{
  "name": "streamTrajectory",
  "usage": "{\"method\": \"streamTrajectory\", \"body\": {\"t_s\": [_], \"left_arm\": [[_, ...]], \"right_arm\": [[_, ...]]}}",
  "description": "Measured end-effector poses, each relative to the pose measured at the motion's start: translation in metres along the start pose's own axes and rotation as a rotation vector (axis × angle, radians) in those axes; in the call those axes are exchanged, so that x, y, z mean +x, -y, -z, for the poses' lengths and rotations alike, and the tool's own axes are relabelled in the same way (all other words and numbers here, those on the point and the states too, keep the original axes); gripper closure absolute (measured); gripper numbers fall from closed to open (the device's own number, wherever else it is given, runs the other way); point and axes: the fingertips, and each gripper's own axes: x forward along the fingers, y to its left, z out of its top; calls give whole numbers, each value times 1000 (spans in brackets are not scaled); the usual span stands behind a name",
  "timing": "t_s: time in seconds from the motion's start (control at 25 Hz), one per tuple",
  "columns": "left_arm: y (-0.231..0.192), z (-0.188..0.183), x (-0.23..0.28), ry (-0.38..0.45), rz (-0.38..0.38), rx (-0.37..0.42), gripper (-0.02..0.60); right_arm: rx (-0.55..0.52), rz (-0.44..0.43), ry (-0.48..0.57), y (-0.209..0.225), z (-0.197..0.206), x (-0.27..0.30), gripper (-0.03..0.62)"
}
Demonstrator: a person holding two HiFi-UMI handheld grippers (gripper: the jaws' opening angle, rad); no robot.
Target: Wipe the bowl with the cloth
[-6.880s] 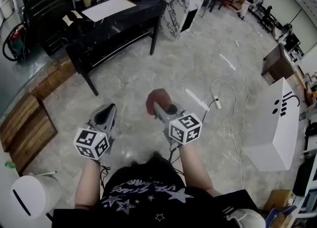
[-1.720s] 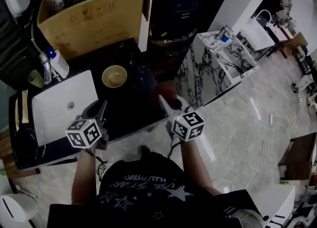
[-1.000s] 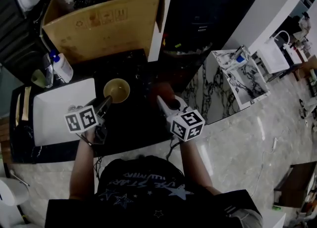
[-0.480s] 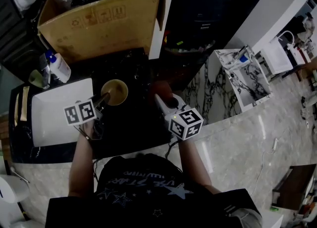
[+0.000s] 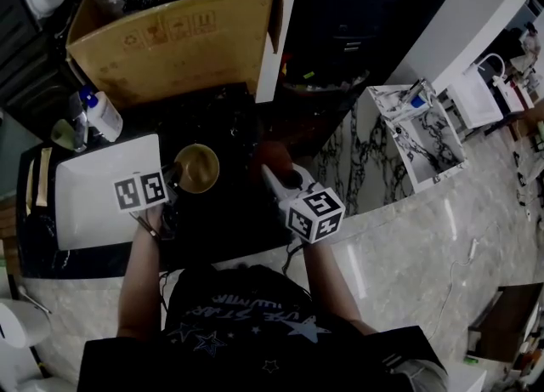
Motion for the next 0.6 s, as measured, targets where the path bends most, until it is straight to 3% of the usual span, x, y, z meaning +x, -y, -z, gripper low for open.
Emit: {"method": "streamTrajectory", "body": {"t_s": [0.16,0.4,0.6], "left_arm": [[7,3,-7,-13,-12,58,560],[28,1,-20,24,-34,189,560],[54,-7,-33,84,-46,347,560]], "right_arm": [[-30,-55,-8,-25,-2,3,546],[-93,-235,4,-94,-18,12,546],[-273,-237,-171,-130,1,32,546]]}}
